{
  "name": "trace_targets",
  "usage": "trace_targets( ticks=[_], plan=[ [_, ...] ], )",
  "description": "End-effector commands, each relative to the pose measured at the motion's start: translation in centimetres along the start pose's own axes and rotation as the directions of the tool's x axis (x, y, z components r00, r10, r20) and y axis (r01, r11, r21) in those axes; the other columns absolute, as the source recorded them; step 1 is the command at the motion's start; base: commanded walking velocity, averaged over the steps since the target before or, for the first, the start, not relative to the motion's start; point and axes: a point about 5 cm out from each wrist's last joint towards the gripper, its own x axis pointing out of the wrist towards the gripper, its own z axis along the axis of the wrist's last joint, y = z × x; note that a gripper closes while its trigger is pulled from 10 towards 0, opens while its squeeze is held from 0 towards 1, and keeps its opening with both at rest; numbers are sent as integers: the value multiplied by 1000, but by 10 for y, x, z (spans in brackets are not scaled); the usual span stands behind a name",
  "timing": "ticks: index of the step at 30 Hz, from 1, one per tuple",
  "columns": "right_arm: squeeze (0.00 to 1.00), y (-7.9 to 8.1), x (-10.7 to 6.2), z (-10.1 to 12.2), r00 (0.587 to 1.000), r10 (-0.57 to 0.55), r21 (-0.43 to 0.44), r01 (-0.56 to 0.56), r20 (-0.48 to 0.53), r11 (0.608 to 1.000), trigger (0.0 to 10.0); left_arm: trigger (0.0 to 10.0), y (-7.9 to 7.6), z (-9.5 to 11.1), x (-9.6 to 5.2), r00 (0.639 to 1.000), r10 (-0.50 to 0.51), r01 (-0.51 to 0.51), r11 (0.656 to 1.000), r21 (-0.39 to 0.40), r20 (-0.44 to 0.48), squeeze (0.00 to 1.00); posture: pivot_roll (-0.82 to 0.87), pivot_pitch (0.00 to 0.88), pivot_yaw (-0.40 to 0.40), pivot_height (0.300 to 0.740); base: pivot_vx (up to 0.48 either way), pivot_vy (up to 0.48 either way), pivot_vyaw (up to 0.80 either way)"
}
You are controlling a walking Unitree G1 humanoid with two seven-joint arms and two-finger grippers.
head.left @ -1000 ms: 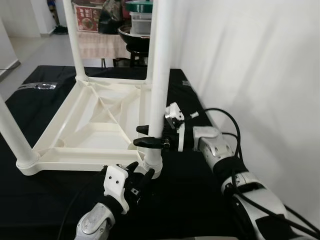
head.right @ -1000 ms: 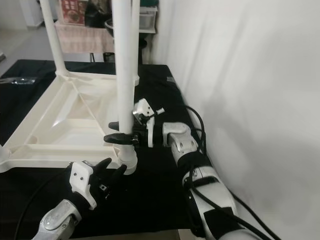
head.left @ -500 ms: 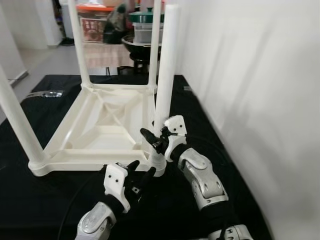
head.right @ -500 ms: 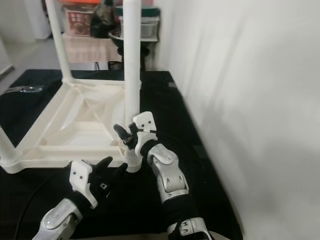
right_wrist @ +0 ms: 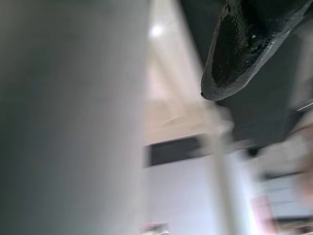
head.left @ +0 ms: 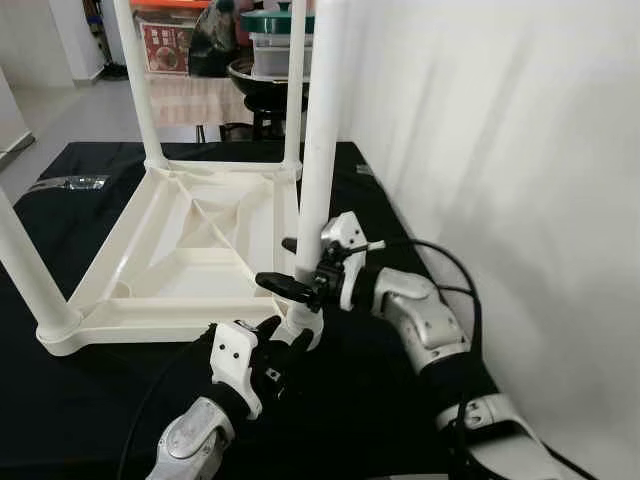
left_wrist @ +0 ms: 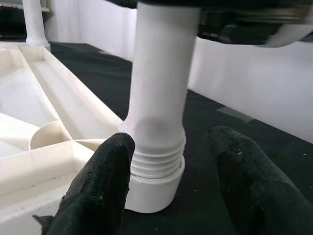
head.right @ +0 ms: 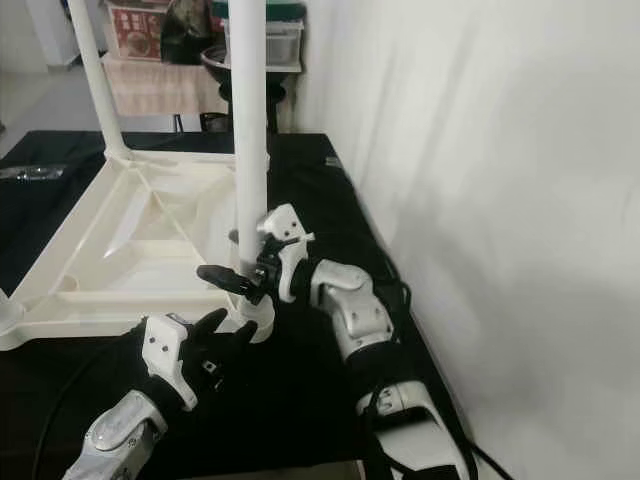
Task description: Building children table
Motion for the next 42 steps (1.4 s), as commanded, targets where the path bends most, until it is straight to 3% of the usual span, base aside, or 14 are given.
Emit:
trace_targets(
  ticks=[1,6,8,10,11,18,23,26,29,36,37,40,41,42],
  plan=[
    [0,-3,-3,0,989,146,0,-146,-38,989,10000,10000,0,-6,0,1000,6,-6,1000,-15,-20,0,46,0,-115,740,0,0,0],
    [0,-8,-2,2,978,195,7,-195,-71,981,10000,10000,0,-6,0,1000,7,-7,1000,-16,-21,0,55,0,-118,740,0,0,0],
    [0,-10,0,5,972,219,16,-218,-81,976,8902,10000,0,-7,-1,1000,8,-8,1000,-16,-23,0,65,0,-117,740,0,0,0],
    [0,-11,1,7,967,244,46,-241,-76,969,353,10000,0,-7,-1,1000,8,-8,1000,-16,-25,0,72,0,-119,740,0,0,0],
    [0,-12,0,7,965,249,52,-246,-79,968,0,10000,0,-7,-1,1000,7,-7,1000,-17,-27,0,78,0,-121,740,0,0,0],
    [0,-19,-6,6,975,212,45,-209,-75,977,0,10000,-1,-8,-2,1000,6,-7,1000,-19,-28,0,71,0,-120,740,0,0,0],
    [0,-23,-13,-19,990,-18,16,21,-140,1000,0,10000,-1,-8,-2,1000,4,-4,1000,-25,-25,0,57,0,-116,740,0,0,0],
    [0,-18,-10,-45,946,-246,39,260,-213,965,0,10000,-1,-7,-4,1000,3,-4,1000,-26,-25,0,58,0,-120,740,0,0,0],
    [0,10,-19,-87,725,-596,72,654,-344,754,0,10000,3,-6,-8,1000,6,-6,1000,-24,-26,0,51,0,-104,740,0,0,0],
    [0,26,5,-85,767,-565,87,613,-305,785,0,10000,8,-7,-7,999,0,-1,1000,-21,-40,0,46,0,-77,740,0,0,0],
    [0,21,14,-80,781,-551,77,594,-295,801,9725,10000,9,-8,-7,999,1,-2,1000,-20,-42,0,57,0,-82,740,0,0,0],
    [0,15,22,-71,799,-534,64,570,-274,819,10000,10000,9,-9,-6,999,7,-8,1000,-16,-42,0,61,0,-84,740,0,0,0],
    [580,11,27,-62,839,-492,94,523,-233,847,10000,10000,9,-9,-5,999,13,-13,1000,-13,-41,0,72,0,-96,740,0,0,0],
    [580,11,27,-62,839,-492,94,523,-233,847,10000,10000,9,-9,-5,999,13,-13,1000,-13,-41,0,72,0,-96,740,0,0,0]
  ],
)
